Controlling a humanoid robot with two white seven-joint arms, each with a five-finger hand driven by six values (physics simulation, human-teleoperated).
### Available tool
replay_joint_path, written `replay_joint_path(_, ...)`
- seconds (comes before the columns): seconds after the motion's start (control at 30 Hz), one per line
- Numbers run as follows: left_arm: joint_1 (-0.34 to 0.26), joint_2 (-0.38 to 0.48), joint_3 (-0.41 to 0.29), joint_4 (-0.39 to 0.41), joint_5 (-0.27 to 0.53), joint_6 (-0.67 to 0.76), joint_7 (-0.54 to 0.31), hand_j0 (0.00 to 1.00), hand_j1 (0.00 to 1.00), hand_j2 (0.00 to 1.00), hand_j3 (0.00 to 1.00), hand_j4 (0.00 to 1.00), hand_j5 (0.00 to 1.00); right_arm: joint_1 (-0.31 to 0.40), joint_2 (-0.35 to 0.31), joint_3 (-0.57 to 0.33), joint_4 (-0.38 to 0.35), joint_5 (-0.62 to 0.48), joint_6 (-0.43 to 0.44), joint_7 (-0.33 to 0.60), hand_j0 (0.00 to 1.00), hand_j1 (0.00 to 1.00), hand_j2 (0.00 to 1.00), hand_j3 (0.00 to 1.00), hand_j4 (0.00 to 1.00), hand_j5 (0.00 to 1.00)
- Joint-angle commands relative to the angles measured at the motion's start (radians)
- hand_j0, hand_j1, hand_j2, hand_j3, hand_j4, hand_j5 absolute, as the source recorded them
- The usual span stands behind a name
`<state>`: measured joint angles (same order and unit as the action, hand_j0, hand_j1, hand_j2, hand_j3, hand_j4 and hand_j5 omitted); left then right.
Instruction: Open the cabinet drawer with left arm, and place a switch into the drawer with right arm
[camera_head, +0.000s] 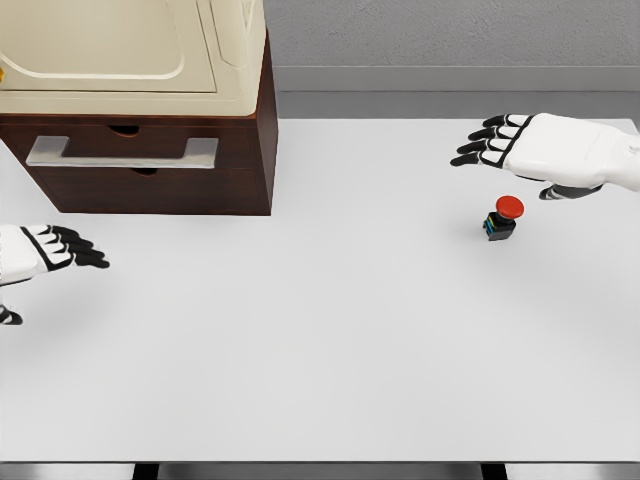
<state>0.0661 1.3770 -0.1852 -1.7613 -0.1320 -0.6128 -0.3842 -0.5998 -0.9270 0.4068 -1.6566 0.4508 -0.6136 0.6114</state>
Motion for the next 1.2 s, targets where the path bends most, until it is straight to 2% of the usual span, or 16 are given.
replay_joint_path(0.0,-0.005,-0.01,0.001,-0.001,0.005,0.002,-0.002,1.0,1.0,1.0,1.0,1.0,1.0,0.0,-0.001,0.0,0.0,-0.003,0.003,-0.001,1.0,1.0,1.0,1.0,1.0,1.0)
replay_joint_path(0.07,-0.02,-0.105,0.001,-0.003,0.008,0.002,-0.088,1.0,1.0,1.0,1.0,1.0,1.0,-0.002,0.002,0.0,0.0,-0.004,0.003,-0.001,1.0,1.0,1.0,1.0,1.0,1.0)
replay_joint_path(0.17,-0.055,-0.122,-0.007,-0.004,0.014,0.002,-0.094,1.0,1.0,1.0,1.0,1.0,1.0,-0.005,0.0,-0.016,0.041,-0.132,0.003,-0.001,1.0,1.0,1.0,1.0,1.0,1.0)
replay_joint_path(0.2,-0.069,-0.124,-0.031,-0.004,0.014,0.002,-0.094,1.0,1.0,1.0,1.0,1.0,1.0,-0.003,-0.001,-0.01,0.103,-0.135,0.003,-0.001,1.0,1.0,1.0,1.0,1.0,1.0)
replay_joint_path(0.3,-0.173,-0.177,-0.125,-0.004,0.015,0.002,-0.093,1.0,1.0,1.0,1.0,1.0,1.0,0.0,-0.009,0.043,0.13,-0.132,0.003,-0.001,1.0,1.0,1.0,1.0,1.0,1.0)
replay_joint_path(0.5,-0.279,-0.179,-0.142,-0.004,0.023,0.002,-0.07,1.0,1.0,1.0,1.0,1.0,1.0,0.014,-0.03,0.06,0.166,-0.132,0.003,-0.001,1.0,1.0,1.0,1.0,1.0,1.0)
replay_joint_path(0.6,-0.408,-0.19,-0.142,-0.004,0.032,0.002,-0.067,1.0,1.0,1.0,1.0,1.0,1.0,0.012,-0.029,0.056,0.169,-0.129,0.003,-0.001,1.0,1.0,1.0,1.0,1.0,1.0)
replay_joint_path(0.67,-0.462,-0.203,-0.142,-0.004,0.042,0.002,-0.067,1.0,1.0,1.0,1.0,1.0,1.0,0.002,-0.004,0.067,0.228,-0.129,0.003,-0.001,1.0,1.0,1.0,1.0,1.0,1.0)
replay_joint_path(0.73,-0.491,-0.203,-0.142,-0.004,0.095,0.002,-0.067,1.0,1.0,1.0,1.0,1.0,1.0,-0.034,0.042,0.099,0.333,-0.129,0.003,-0.001,1.0,1.0,1.0,1.0,1.0,1.0)
replay_joint_path(0.83,-0.552,-0.148,-0.149,-0.004,0.157,0.002,-0.067,1.0,1.0,1.0,1.0,1.0,1.0,-0.04,0.042,0.124,0.34,-0.127,0.003,-0.001,1.0,1.0,1.0,1.0,1.0,1.0)
replay_joint_path(0.9,-0.611,-0.119,-0.261,-0.004,0.16,0.002,-0.068,1.0,1.0,1.0,1.0,1.0,1.0,-0.04,0.046,0.156,0.34,-0.127,0.003,-0.001,1.0,1.0,1.0,1.0,1.0,1.0)
replay_joint_path(0.93,-0.626,-0.058,-0.351,-0.004,0.231,0.002,-0.067,1.0,1.0,1.0,1.0,1.0,1.0,-0.04,0.046,0.159,0.339,-0.127,0.003,-0.001,1.0,1.0,1.0,1.0,1.0,1.0)
replay_joint_path(0.97,-0.632,-0.027,-0.424,-0.004,0.373,0.002,-0.079,1.0,1.0,1.0,1.0,1.0,1.0,-0.04,0.046,0.17,0.34,-0.127,0.003,-0.001,1.0,1.0,1.0,1.0,1.0,1.0)
replay_joint_path(1.03,-0.64,-0.026,-0.431,-0.004,0.405,0.002,-0.111,1.0,1.0,1.0,1.0,1.0,1.0,-0.041,0.046,0.17,0.366,-0.127,0.003,-0.001,1.0,1.0,1.0,1.0,1.0,1.0)
replay_joint_path(1.07,-0.64,-0.015,-0.491,-0.004,0.495,0.002,-0.113,1.0,1.0,1.0,1.0,1.0,1.0,-0.044,0.046,0.172,0.386,-0.127,0.003,-0.001,1.0,1.0,1.0,1.0,1.0,1.0)
replay_joint_path(1.17,-0.643,-0.006,-0.502,-0.004,0.577,0.002,-0.146,1.0,1.0,1.0,1.0,1.0,1.0,-0.048,0.048,0.172,0.397,-0.126,0.003,-0.001,1.0,1.0,1.0,1.0,1.0,1.0)
